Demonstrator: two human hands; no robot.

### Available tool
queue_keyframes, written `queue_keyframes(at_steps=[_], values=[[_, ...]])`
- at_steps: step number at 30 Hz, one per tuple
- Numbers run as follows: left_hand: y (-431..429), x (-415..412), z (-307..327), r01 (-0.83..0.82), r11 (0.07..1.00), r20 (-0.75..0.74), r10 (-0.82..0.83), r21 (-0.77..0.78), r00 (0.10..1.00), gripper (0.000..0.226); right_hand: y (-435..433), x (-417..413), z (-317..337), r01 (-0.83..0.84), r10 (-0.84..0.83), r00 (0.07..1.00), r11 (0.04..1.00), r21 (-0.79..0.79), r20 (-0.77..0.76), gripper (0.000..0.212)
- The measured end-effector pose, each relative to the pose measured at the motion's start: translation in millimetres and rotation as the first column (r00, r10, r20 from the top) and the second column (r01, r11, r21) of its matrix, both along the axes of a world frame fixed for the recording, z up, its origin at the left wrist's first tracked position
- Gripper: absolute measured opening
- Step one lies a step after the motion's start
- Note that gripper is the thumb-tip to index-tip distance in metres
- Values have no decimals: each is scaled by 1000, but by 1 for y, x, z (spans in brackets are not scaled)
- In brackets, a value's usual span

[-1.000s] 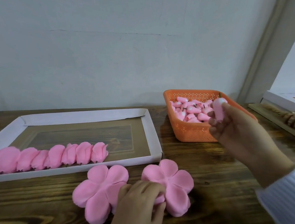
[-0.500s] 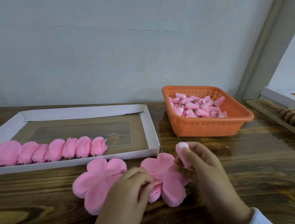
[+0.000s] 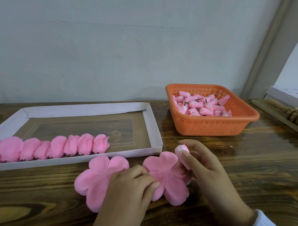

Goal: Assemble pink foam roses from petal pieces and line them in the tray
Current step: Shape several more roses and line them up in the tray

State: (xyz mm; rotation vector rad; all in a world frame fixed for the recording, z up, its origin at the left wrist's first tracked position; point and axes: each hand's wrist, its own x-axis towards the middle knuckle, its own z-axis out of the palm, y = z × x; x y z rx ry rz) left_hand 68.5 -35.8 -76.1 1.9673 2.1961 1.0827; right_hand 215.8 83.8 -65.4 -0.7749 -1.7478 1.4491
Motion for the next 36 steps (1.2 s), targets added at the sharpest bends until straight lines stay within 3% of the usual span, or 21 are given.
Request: queue_keyframes(at_steps=[4, 14, 23, 27, 36], values=[[-1, 0, 1, 1, 999, -76, -4, -34, 997, 4, 1, 1, -2, -13, 13, 1000, 999, 38, 5, 11], [-1, -3, 6, 19, 999, -152, -23, -26, 988, 15, 2, 1, -5, -8, 8, 1000, 999, 51, -14, 19], [0, -10, 0, 4, 992, 1, -4, -123, 1000, 15, 3, 2, -3, -19, 19, 1000, 999, 34, -3, 20], [2, -5, 3, -70, 996, -5, 70, -62, 998, 20, 2, 2, -2, -4, 4, 1000, 999, 50, 0, 19], [6, 5, -4, -106, 988, 263, 73, 116, 962, 19, 0, 1, 1, 34, -34, 999, 999, 7, -38, 22]])
